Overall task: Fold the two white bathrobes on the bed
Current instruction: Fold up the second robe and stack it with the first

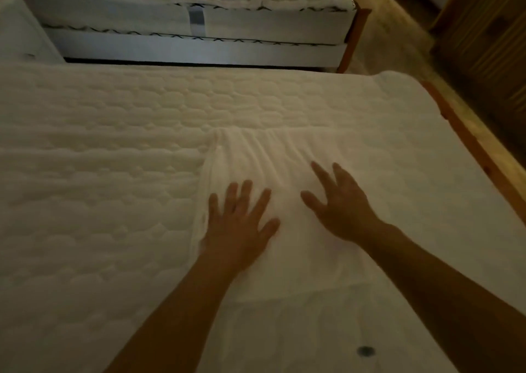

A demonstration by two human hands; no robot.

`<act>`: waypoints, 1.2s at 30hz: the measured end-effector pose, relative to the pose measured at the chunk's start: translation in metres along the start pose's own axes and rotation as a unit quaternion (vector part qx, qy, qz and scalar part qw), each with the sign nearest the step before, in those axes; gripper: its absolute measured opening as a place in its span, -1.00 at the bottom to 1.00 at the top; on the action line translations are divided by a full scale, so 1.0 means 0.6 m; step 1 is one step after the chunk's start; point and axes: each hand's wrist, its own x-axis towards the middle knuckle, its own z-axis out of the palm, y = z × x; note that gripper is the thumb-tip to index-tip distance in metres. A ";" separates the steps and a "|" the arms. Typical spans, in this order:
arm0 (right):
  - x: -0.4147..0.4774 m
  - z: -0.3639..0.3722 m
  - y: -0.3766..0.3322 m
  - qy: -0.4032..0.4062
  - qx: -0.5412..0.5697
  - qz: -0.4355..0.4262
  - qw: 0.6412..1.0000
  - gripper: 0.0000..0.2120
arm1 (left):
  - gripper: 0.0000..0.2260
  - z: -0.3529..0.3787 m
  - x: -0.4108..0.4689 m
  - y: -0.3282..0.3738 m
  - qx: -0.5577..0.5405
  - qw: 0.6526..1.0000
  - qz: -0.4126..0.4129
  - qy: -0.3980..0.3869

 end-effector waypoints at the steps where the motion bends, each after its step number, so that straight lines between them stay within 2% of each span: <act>1: 0.007 0.021 0.001 -0.011 -0.037 -0.022 0.999 -0.31 | -0.41 0.023 -0.005 -0.015 -0.007 1.000 -0.012 0.010; 3: 0.018 0.059 0.033 -0.031 -0.059 -0.018 0.998 -0.33 | -0.44 0.061 -0.032 -0.042 -0.018 0.997 -0.028 0.067; 5: 0.018 0.083 0.065 -0.025 -0.014 0.031 0.999 -0.34 | -0.43 0.082 -0.052 -0.057 -0.020 0.995 -0.035 0.094; 9: 0.030 0.084 0.080 -0.018 0.083 0.048 0.995 -0.30 | -0.41 0.071 -0.041 -0.052 -0.017 0.996 -0.050 0.071; 11: 0.026 0.067 0.094 -0.011 0.156 0.091 0.984 -0.24 | -0.41 0.032 -0.024 -0.043 -0.015 0.994 -0.088 0.060; 13: 0.028 0.055 0.107 0.004 0.149 0.142 0.979 -0.18 | -0.45 -0.018 0.025 -0.032 0.025 0.991 -0.091 0.092; 14: 0.036 0.051 0.104 0.024 0.101 0.137 0.985 -0.19 | -0.44 -0.040 0.065 -0.026 0.046 0.992 -0.062 0.102; 17: 0.102 0.042 0.032 0.113 0.012 0.005 0.994 -0.31 | -0.39 -0.080 0.197 0.007 0.065 0.992 0.039 0.100; 19: 0.166 0.038 -0.016 0.099 -0.035 -0.061 0.993 -0.34 | -0.38 -0.053 0.253 -0.013 0.055 0.996 0.029 0.060; 21: 0.216 0.061 -0.016 0.061 -0.090 -0.062 0.992 -0.34 | -0.35 -0.011 0.267 -0.062 0.028 0.999 -0.031 0.011; 24: 0.247 0.094 0.033 0.055 -0.036 0.010 0.998 -0.32 | -0.34 0.028 0.282 -0.102 0.007 0.997 -0.065 0.031; 26: 0.256 0.095 0.036 0.046 -0.004 0.021 0.999 -0.26 | -0.33 0.028 0.278 -0.101 0.005 0.996 -0.076 0.054; 29: 0.230 0.067 0.043 0.052 0.066 0.106 0.991 -0.03 | -0.30 0.011 0.263 -0.102 -0.054 0.990 -0.111 0.070; 31: 0.181 0.047 0.056 0.058 0.104 0.172 0.978 0.19 | -0.19 -0.006 0.231 -0.112 -0.116 0.980 -0.150 0.056; 32: 0.151 0.037 0.065 0.048 0.137 0.209 0.967 0.25 | -0.09 -0.013 0.209 -0.118 -0.163 0.968 -0.184 0.052; 34: 0.094 0.015 0.086 -0.030 0.257 0.273 0.927 0.26 | 0.10 -0.020 0.157 -0.129 -0.278 0.923 -0.265 0.031; 35: 0.067 0.005 0.096 -0.073 0.315 0.292 0.900 0.26 | 0.10 -0.022 0.126 -0.134 -0.329 0.898 -0.293 0.009; 36: 0.047 -0.003 0.104 -0.109 0.349 0.305 0.879 0.23 | 0.01 -0.025 0.098 -0.136 -0.377 0.875 -0.304 -0.018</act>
